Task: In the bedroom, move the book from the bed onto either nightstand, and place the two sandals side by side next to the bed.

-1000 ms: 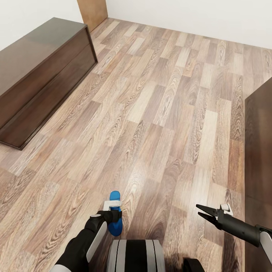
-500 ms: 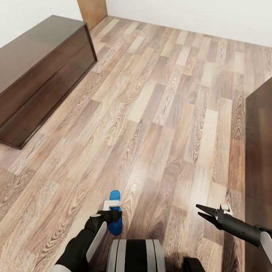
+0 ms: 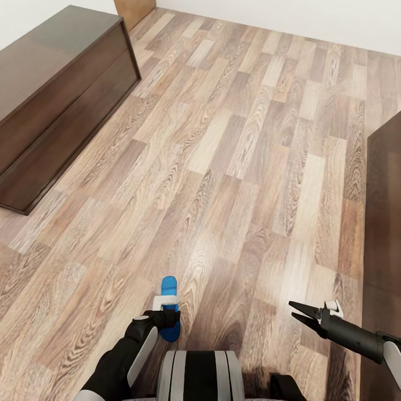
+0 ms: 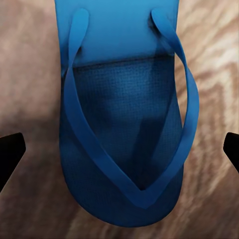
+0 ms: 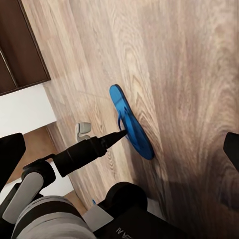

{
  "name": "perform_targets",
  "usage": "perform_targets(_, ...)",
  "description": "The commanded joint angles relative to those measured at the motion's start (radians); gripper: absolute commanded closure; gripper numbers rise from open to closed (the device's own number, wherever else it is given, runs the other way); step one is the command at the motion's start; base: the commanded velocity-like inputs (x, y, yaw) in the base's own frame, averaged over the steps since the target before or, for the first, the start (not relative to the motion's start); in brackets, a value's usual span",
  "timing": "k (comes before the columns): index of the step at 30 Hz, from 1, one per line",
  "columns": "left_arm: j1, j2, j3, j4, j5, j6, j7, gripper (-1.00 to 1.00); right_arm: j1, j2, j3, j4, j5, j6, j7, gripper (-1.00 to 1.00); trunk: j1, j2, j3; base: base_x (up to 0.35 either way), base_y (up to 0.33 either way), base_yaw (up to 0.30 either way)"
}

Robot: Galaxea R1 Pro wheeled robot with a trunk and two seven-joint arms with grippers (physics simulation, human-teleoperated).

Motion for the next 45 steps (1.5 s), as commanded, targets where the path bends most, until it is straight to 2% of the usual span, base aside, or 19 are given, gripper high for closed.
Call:
perform_targets(1,0.0,0.0,-0.002,-0.001,0.011,0.003,0.009,-1.0,0.0,0.0,-0.001,0.0,0.002,0.004,0.004,-1.0,0.0,0.0,-0.001,0.0,0.0,0.0)
perform_targets(15,0.0,0.0,-0.002,-0.001,0.011,0.003,0.009,-1.0,0.0,0.0,-0.001,-0.001,0.001,0.004,0.004,-1.0,0.0,0.0,-0.001,0.0,0.0,0.0)
perform_targets(23,0.0,0.0,-0.002,-0.001,0.011,0.003,0.009,-1.0,0.0,0.0,-0.001,-0.001,0.002,0.004,0.004,-1.0,0.003,-0.002,-0.031,0.0,0.0,0.0)
perform_targets(45,0.0,0.0,-0.003,-0.001,0.011,0.003,0.009,-1.0,0.0,0.0,-0.001,-0.002,0.002,0.004,0.004,-1.0,0.003,-0.002,-0.031,0.027,0.0,0.0)
